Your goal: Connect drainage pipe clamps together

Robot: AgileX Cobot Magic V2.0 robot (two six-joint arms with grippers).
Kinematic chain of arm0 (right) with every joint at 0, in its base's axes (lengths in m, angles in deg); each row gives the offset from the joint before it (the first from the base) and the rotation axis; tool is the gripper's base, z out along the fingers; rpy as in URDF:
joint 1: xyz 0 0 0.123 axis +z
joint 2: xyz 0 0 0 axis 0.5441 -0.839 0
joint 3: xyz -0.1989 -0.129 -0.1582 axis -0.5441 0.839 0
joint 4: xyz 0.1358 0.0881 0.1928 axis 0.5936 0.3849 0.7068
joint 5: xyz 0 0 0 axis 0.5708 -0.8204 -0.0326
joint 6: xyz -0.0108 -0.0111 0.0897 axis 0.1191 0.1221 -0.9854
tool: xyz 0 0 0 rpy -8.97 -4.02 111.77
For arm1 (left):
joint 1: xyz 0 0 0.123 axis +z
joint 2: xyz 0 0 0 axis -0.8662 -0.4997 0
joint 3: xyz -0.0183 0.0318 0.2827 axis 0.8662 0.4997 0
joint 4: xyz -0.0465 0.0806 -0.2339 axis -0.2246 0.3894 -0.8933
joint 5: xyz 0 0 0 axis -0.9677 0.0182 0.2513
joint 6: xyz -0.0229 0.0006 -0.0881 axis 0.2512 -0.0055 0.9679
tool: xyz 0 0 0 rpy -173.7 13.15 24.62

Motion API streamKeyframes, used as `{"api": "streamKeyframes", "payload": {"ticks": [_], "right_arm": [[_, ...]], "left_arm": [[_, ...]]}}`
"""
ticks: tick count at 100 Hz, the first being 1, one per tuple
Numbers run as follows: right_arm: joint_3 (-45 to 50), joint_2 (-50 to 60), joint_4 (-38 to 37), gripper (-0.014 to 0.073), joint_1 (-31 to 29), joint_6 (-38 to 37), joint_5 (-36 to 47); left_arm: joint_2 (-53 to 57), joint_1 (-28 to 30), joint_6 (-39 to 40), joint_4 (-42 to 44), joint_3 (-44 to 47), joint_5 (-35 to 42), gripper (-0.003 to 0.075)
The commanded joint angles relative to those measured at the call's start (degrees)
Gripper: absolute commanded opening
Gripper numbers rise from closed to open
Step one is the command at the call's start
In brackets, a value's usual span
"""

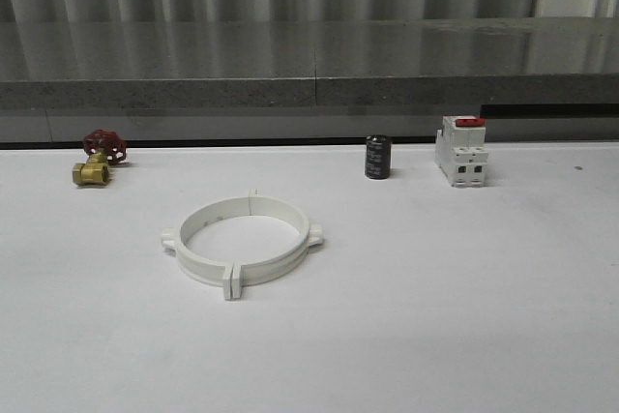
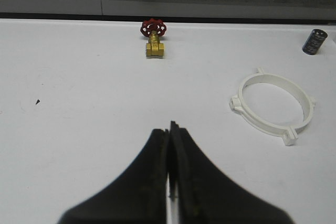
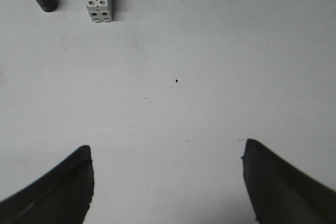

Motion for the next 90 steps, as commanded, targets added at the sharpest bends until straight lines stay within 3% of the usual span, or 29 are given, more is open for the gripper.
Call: {"api": "streamKeyframes", "payload": {"ticks": [1,12,19,41,90], "right_arm": [[0.7,4.5,-2.4,0.0582,-0.5,0.6,2.0],[2.5,8.4,-4.9,0.0539,-0.5,0.6,-0.1],[2.7,9.6,-6.0,0.0438,-0.5,0.6,-1.9],[2.7,9.7,-5.6,-0.0077,-0.5,0.6,-4.9],[2.7,9.7,-5.5,-0.0068,-0.5,0.5,-4.8]], "left_arm": [[-0.4,0.2,0.0,-0.8,-1.4,3.8,-0.0021],[-0.4,0.2,0.0,-0.8,-1.4,3.8,-0.0021],[-0.4,0.2,0.0,-0.8,-1.4,3.8,-0.0021],[-0.4,0.2,0.0,-0.8,-1.4,3.8,-0.0021],[-0.4,0.2,0.0,-0.8,-1.4,3.8,-0.0021]]}}
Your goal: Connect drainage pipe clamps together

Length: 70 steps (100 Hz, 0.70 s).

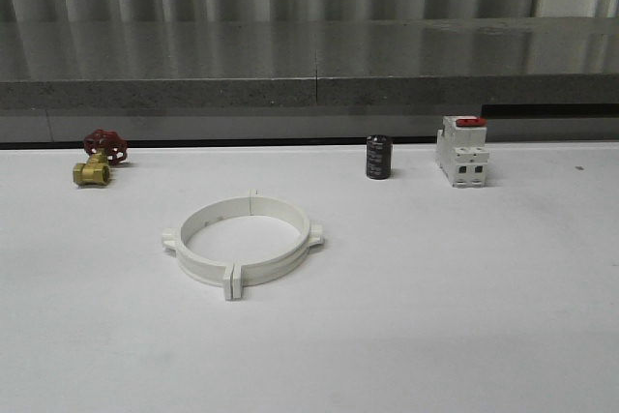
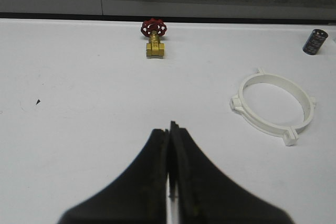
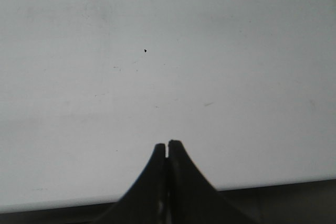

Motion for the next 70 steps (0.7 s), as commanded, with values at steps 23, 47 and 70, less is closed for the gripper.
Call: {"api": "streamKeyframes", "payload": {"ticks": [23,47,70], "right_arm": [[-1.0,-0.2,-1.5,-0.0068,-0.1,0.6,2.9],[6.9,8.0,-2.5,-0.0068,-0.1,0.6,20.4],[22.1,22.3,0.9,-0.0068,-0.1,1.7,39.5]], "left_arm": [[-0.4,0.2,0.0,-0.8,-1.4,3.8,-0.0021],[-0.4,0.2,0.0,-0.8,-1.4,3.8,-0.0021],[-0.4,0.2,0.0,-0.8,-1.4,3.8,-0.0021]]}}
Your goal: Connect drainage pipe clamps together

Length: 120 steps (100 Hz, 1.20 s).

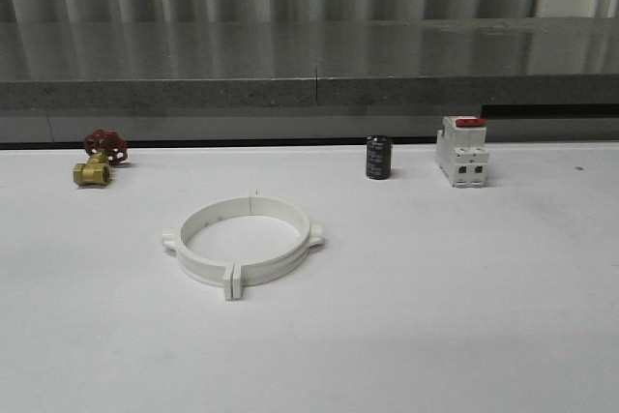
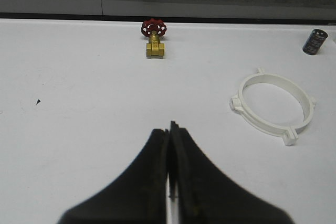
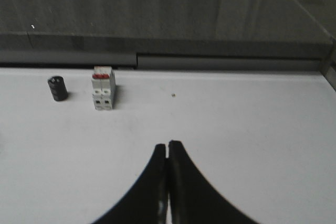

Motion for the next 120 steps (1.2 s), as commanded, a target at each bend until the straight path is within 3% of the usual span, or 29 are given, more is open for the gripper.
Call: {"api": "streamKeyframes", "payload": {"ticks": [1,23,50,68,90,120], "right_arm": [[4.7,3.7,1.4,-0.0068,-0.1,1.9,11.3],[19.6,13.7,11.8,-0.0068,-0.1,13.3,21.1],[30.4,16.2,13.2,-0.0068,-0.4,13.4,29.5],[33.9,16.2,13.8,-0.0068,-0.9,13.3,32.8],[33.9,16.2,14.0,-0.0068,-5.8,13.3,33.0],[33.9,16.2,14.0,-0.0068,-5.9,13.3,32.9]], "left_arm": [[-0.4,0.2,0.0,-0.8,-1.4,3.8,-0.0021],[-0.4,0.2,0.0,-0.8,-1.4,3.8,-0.0021],[-0.4,0.2,0.0,-0.8,-1.4,3.8,-0.0021],[-0.4,0.2,0.0,-0.8,-1.4,3.8,-0.0021],[-0.4,0.2,0.0,-0.8,-1.4,3.8,-0.0021],[-0.4,0.2,0.0,-0.8,-1.4,3.8,-0.0021]]}}
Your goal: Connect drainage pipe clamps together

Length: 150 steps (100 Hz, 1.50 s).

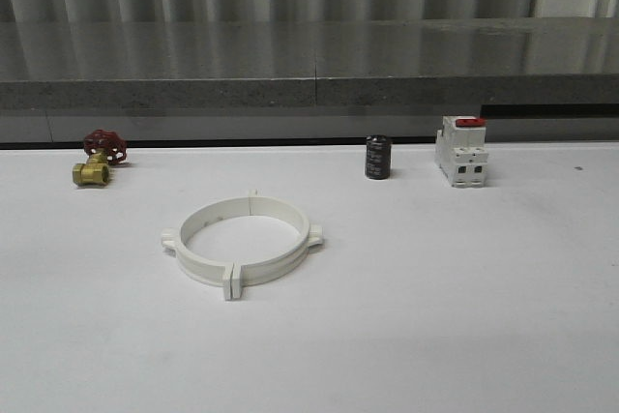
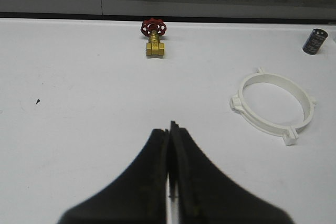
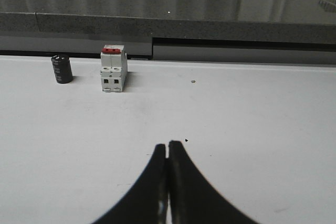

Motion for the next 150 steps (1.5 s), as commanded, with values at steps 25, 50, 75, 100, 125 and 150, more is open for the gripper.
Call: {"api": "streamKeyframes", "payload": {"ticks": [25,50,75,100,125,150], "right_arm": [[-0.9,1.0,0.1,-0.0068,-0.3,0.6,4.7],[-0.9,1.0,0.1,-0.0068,-0.3,0.6,4.7],[-0.9,1.0,0.1,-0.0068,-0.3,0.6,4.7],[-0.9,1.0,0.1,-0.0068,-0.3,0.6,4.7],[-0.9,1.0,0.1,-0.0068,-0.3,0.6,4.7],[-0.9,1.0,0.1,-0.0068,-0.3,0.6,4.7]], "left_arm": [[-0.5,0.2,0.0,-0.8,-1.5,3.8,-0.0021],[-0.5,0.2,0.0,-0.8,-1.5,3.8,-0.0021],[-0.5,0.2,0.0,-0.8,-1.5,3.8,-0.0021],[-0.5,0.2,0.0,-0.5,-1.3,4.9,-0.0021],[6.3,0.2,0.0,3.1,5.4,20.8,-0.0021],[16.8,0.2,13.8,15.2,17.6,25.5,-0.0021]]}}
